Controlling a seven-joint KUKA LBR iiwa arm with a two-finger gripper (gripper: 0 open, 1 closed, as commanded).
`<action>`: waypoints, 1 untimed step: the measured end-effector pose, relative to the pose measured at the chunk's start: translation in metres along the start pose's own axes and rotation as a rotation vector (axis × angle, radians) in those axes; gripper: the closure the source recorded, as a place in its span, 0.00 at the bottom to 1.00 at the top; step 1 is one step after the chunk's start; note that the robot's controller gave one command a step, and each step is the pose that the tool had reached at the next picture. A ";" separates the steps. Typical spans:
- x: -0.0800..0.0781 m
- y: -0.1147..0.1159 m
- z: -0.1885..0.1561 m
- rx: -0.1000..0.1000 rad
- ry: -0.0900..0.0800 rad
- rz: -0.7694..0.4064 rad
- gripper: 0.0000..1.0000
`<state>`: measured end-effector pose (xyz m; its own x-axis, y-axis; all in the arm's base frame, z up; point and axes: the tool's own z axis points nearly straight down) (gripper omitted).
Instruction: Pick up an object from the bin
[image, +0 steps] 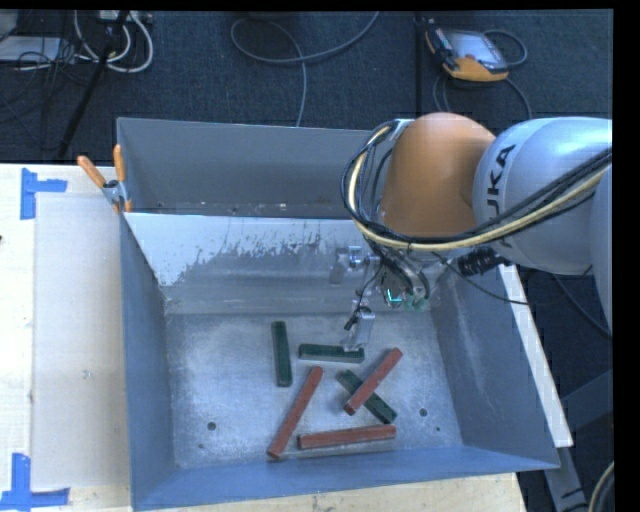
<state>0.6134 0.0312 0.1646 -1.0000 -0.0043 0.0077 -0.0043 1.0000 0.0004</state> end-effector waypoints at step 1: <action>0.010 -0.018 0.014 0.001 -0.005 -0.033 0.00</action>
Offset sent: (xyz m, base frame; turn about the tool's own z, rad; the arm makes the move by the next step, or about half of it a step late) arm -0.0100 -0.0172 -0.0127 -0.0341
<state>0.6031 0.0136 0.1506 -0.9993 -0.0373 0.0026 -0.0373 0.9993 -0.0007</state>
